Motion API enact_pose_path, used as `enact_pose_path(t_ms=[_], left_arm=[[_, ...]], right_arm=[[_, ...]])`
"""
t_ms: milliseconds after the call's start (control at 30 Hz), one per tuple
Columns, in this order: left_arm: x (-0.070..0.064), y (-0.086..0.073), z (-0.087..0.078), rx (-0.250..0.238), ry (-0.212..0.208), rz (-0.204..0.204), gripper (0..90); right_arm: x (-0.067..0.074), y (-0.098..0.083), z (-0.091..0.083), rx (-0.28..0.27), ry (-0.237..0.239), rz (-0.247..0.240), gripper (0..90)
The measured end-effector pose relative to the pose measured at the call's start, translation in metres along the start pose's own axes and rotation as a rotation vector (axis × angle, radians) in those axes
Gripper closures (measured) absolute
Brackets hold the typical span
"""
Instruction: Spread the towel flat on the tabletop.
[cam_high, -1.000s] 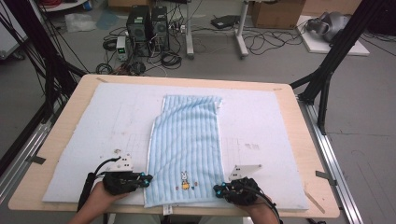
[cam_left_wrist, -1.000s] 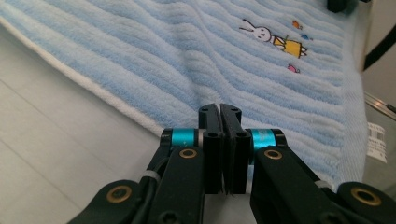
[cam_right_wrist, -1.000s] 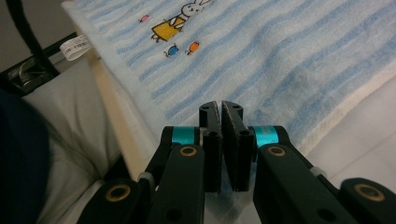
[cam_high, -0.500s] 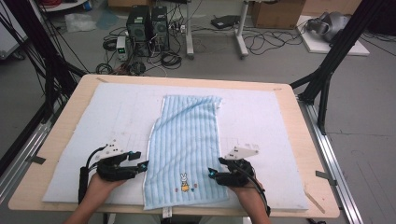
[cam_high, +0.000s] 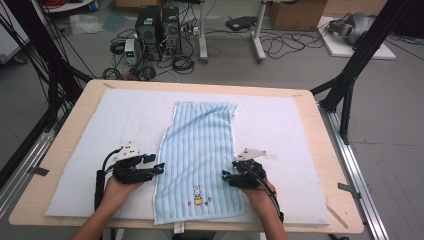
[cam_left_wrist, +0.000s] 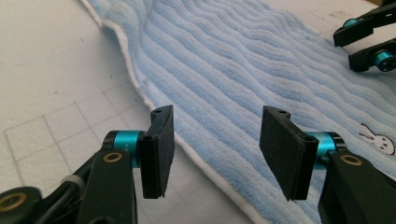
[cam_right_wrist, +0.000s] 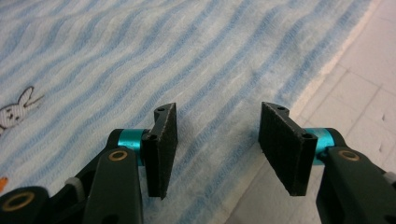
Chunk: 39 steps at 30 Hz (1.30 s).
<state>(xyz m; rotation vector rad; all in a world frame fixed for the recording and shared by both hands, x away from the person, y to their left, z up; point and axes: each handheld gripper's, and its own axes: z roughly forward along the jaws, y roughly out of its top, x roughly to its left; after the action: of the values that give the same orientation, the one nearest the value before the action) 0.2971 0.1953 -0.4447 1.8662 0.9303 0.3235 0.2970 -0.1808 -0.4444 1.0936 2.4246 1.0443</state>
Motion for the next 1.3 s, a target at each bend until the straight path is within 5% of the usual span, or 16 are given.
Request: enact_pose_path(t_ms=[100, 267, 700, 867, 1000, 1133, 1167, 1233, 1300], left_arm=[[0.002, -0.001, -0.003, -0.003, 0.005, -0.003, 45.6], [0.005, -0.004, -0.007, -0.008, 0.015, -0.023, 46.0], [-0.001, -0.002, -0.005, 0.001, -0.032, -0.005, 47.1], [-0.006, -0.003, 0.001, 0.036, -0.052, 0.004, 47.4], [-0.011, -0.002, 0.009, 0.070, -0.059, 0.023, 47.3], [-0.016, 0.002, 0.021, 0.139, -0.019, 0.055, 45.7], [-0.018, 0.003, 0.023, 0.146, -0.008, 0.073, 47.9], [-0.020, 0.004, 0.025, 0.147, 0.036, 0.123, 66.1], [-0.015, 0.007, 0.028, 0.150, 0.029, 0.101, 84.5]], right_arm=[[0.004, 0.000, -0.002, 0.011, -0.027, -0.012, 57.0], [0.009, -0.002, -0.005, 0.010, 0.019, -0.041, 82.9], [0.017, -0.023, -0.031, 0.061, 0.193, -0.035, 83.9], [0.013, -0.025, -0.042, -0.031, 0.185, 0.012, 70.8], [0.007, -0.022, -0.044, -0.091, 0.086, 0.058, 62.8], [0.000, -0.015, -0.029, -0.069, -0.002, 0.078, 57.9], [-0.002, -0.013, -0.023, -0.058, -0.010, 0.085, 56.5], [-0.002, -0.009, -0.009, -0.026, -0.025, 0.082, 56.6], [-0.001, -0.005, -0.004, -0.018, -0.054, 0.054, 70.2]])
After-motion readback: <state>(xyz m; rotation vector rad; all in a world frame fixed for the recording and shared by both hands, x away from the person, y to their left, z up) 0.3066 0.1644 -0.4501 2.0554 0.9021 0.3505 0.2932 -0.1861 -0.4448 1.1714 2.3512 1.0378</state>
